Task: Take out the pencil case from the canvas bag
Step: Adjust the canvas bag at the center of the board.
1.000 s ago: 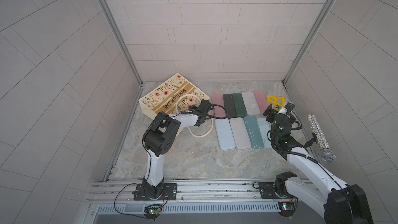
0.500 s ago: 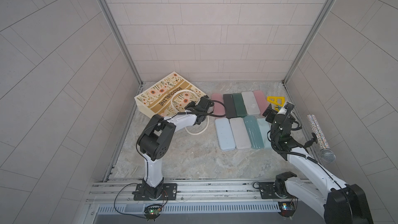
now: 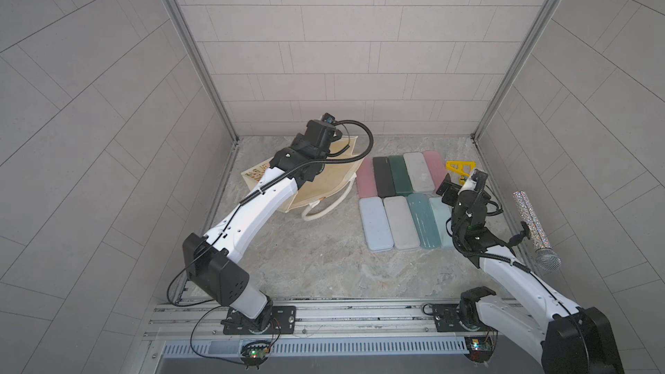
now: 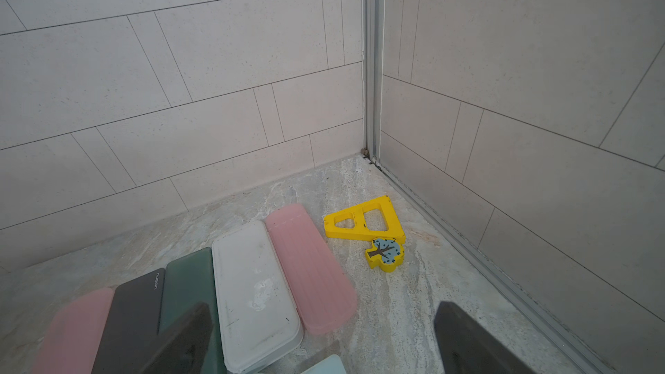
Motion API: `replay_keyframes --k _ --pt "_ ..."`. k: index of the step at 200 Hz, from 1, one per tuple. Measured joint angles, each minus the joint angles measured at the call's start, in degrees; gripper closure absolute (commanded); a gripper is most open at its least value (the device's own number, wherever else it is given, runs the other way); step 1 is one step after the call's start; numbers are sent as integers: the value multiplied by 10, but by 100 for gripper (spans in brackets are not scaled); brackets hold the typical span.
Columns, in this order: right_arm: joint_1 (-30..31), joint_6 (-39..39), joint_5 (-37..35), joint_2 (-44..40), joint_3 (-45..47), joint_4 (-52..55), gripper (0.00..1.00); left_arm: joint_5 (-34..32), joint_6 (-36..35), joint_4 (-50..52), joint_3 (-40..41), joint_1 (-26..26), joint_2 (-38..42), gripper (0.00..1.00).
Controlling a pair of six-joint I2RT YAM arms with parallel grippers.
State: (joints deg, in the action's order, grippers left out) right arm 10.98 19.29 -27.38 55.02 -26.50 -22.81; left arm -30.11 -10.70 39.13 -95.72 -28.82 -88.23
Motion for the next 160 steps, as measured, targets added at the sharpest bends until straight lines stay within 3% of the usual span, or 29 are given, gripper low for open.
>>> replay_keyframes --k 74,142,160 --pt "0 0 0 0 0 1 0 234 224 88 -100 181 13 100" --pt "0 0 0 0 0 1 0 326 337 91 -119 256 -30 100" --pt "0 0 0 0 0 1 0 325 342 91 -120 268 -52 79"
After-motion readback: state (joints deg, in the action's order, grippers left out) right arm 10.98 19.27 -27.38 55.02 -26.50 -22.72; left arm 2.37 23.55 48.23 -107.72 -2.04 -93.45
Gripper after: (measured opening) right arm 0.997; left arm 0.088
